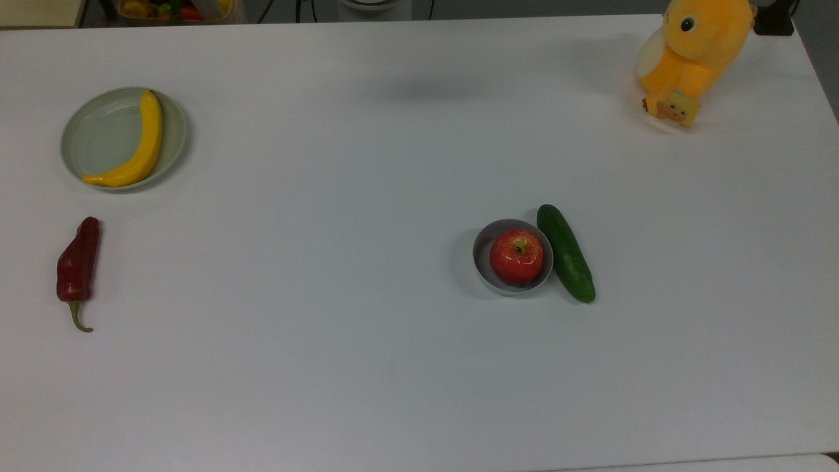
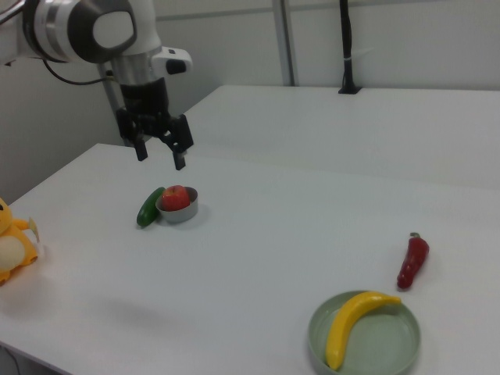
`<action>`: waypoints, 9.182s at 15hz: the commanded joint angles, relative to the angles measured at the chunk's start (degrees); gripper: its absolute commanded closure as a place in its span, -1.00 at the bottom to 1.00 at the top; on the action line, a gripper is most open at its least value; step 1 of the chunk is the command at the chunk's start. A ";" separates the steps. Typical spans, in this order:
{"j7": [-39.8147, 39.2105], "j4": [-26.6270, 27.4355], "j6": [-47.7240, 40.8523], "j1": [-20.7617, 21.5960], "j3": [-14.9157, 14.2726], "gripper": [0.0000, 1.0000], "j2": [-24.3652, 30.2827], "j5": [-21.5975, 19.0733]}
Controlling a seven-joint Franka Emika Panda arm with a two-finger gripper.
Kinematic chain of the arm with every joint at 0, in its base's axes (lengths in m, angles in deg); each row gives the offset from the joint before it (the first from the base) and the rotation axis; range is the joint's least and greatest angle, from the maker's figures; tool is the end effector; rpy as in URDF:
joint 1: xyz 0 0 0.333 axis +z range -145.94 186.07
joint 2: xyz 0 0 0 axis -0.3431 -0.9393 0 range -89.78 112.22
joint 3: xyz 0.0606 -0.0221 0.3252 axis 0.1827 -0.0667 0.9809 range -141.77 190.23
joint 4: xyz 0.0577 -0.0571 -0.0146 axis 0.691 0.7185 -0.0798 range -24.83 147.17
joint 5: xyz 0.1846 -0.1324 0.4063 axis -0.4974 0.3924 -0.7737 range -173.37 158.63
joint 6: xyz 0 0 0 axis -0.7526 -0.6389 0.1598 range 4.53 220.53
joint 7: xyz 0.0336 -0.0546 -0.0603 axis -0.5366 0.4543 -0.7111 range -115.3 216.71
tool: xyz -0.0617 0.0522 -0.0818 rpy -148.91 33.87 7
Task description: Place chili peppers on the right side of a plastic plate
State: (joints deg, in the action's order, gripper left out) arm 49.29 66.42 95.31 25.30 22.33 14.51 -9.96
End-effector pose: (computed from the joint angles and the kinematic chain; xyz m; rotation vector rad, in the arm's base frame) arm 0.6063 0.0401 0.6173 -3.0918 -0.1274 0.0602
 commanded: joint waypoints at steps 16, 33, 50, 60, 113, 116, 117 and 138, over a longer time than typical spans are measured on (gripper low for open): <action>-25.39 -11.50 39.92 -18.06 -5.22 -1.00 -26.74 -1.97; -25.57 -11.85 65.08 -21.22 -5.13 -1.00 -43.90 -1.36; -25.57 -11.14 67.20 -21.84 -6.27 0.92 -43.99 -1.10; -25.30 -5.87 55.27 -22.19 -6.27 0.92 -31.17 -1.36; -14.98 -1.83 16.33 -23.09 -3.46 -1.00 -4.36 -3.47; 0.39 -3.66 8.08 -14.68 -4.42 -1.00 -0.31 -3.38; 2.97 -4.63 5.44 -12.63 -4.78 -1.00 0.57 -3.30; -7.02 -0.95 9.72 3.91 -4.52 -1.00 -1.62 -3.12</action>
State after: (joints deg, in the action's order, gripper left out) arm 43.95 65.21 104.08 29.14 17.99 12.63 -12.53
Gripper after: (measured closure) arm 0.000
